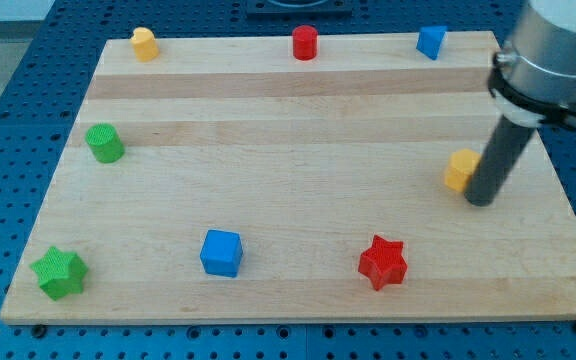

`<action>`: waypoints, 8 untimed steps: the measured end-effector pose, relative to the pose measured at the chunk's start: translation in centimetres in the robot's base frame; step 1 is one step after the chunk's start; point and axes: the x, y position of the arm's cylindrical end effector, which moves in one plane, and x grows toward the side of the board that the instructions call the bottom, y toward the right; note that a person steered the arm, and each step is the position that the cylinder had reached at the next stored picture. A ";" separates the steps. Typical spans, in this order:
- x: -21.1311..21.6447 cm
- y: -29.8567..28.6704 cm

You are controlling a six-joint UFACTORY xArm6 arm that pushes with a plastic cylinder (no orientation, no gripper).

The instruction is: Slide the yellow hexagon to center left

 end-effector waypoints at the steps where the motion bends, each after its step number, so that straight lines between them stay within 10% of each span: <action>1: -2.4 -1.4; 4: -4.9 -9.2; 8: -2.7 -1.2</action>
